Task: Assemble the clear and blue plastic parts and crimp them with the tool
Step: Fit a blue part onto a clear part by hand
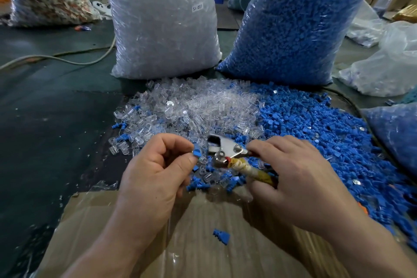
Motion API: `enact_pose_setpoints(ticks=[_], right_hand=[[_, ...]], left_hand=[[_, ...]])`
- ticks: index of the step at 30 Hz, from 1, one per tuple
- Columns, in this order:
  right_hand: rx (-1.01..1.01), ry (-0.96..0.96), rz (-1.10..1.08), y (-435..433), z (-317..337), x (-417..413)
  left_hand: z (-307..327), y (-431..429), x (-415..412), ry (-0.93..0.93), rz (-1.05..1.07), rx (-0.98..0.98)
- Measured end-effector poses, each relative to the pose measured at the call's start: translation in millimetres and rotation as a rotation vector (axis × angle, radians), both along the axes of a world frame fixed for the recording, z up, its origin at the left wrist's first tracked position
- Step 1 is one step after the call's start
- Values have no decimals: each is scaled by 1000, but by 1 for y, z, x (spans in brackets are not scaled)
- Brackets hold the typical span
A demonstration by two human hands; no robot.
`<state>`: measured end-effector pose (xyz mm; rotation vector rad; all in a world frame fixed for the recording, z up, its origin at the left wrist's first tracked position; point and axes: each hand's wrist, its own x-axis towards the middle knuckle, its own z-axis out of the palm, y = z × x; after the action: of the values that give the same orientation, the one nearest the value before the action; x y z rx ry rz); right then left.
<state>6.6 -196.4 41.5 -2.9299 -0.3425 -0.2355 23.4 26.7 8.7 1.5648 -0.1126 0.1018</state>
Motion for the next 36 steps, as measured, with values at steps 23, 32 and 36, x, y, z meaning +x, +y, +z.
enact_pose_setpoints(ticks=[23,32,36], right_hand=[[78,-196,216,36,-9,-3],[356,-142,189,47,-3,-13],[793,305,-4,50,6,-18]], left_hand=[[11,-18,-21,-139,49,418],[18,-9,-16,256,-273,-90],[15,-10,-18,-63,-239,116]])
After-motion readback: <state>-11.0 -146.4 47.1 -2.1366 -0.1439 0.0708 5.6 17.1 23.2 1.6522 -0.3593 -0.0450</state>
